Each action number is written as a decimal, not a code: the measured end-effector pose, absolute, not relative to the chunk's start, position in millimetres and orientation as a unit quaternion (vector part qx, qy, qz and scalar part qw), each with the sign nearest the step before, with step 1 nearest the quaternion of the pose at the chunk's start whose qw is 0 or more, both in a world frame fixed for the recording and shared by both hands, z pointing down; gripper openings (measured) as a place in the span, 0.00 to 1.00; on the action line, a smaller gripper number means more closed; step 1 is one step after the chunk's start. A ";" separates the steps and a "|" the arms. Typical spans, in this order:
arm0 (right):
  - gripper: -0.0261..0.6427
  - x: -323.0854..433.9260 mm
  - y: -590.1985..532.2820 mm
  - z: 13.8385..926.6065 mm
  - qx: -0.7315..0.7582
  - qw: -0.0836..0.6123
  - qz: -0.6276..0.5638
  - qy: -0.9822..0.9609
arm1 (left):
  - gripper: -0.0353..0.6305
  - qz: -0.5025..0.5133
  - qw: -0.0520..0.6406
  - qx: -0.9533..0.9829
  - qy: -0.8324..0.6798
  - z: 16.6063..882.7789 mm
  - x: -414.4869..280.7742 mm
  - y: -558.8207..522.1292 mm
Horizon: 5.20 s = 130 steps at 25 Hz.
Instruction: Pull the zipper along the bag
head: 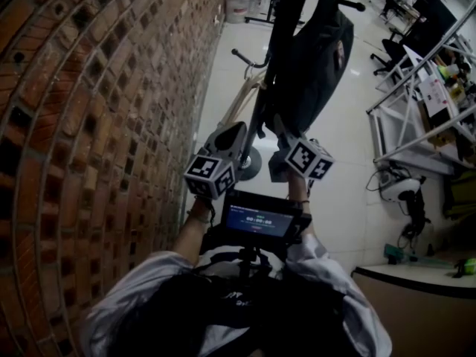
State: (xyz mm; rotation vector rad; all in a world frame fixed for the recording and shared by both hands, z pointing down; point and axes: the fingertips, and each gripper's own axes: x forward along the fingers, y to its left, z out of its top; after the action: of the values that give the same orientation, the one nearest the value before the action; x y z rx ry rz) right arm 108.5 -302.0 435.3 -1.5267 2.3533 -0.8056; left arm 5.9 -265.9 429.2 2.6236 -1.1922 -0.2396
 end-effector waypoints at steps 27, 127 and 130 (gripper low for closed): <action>0.05 100.2 -286.3 395.9 -0.498 0.126 -0.266 0.816 | 0.06 -0.076 0.130 0.906 -0.395 430.8 18.2 -261.6; 0.10 101.4 -309.5 225.6 -0.451 0.292 -0.337 0.773 | 0.06 -0.097 0.125 0.912 -0.378 430.5 13.9 -228.2; 0.10 98.9 -300.0 242.8 -0.461 0.275 -0.342 0.771 | 0.06 -0.094 0.125 0.912 -0.380 432.9 10.9 -224.1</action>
State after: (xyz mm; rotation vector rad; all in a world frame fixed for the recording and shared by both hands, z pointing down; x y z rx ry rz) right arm 98.9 -300.0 242.8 -1.2397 2.0732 -0.9180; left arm 10.9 -224.1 432.9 2.6566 -1.1057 -0.2742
